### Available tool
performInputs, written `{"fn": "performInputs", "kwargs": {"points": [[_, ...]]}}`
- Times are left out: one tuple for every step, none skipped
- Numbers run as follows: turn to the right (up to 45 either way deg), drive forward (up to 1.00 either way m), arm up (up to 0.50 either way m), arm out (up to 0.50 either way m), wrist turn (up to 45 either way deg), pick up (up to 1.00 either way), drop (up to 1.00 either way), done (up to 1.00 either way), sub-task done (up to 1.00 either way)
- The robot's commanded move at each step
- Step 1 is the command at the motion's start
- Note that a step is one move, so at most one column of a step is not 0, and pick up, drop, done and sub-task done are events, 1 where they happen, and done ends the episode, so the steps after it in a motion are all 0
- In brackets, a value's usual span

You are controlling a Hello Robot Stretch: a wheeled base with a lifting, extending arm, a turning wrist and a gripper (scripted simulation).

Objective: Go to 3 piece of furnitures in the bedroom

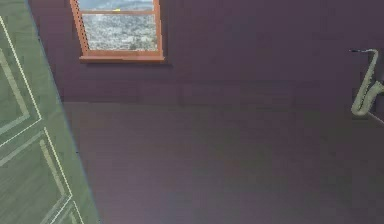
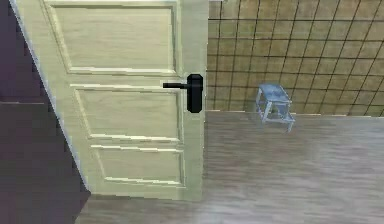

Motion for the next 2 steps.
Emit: {"fn": "performInputs", "kwargs": {"points": [[6.0,0.0,0.0,0.0,0.0,0.0,0.0,0.0,0.0],[0.0,0.45,0.0,0.0,0.0,0.0,0.0,0.0,0.0]]}}
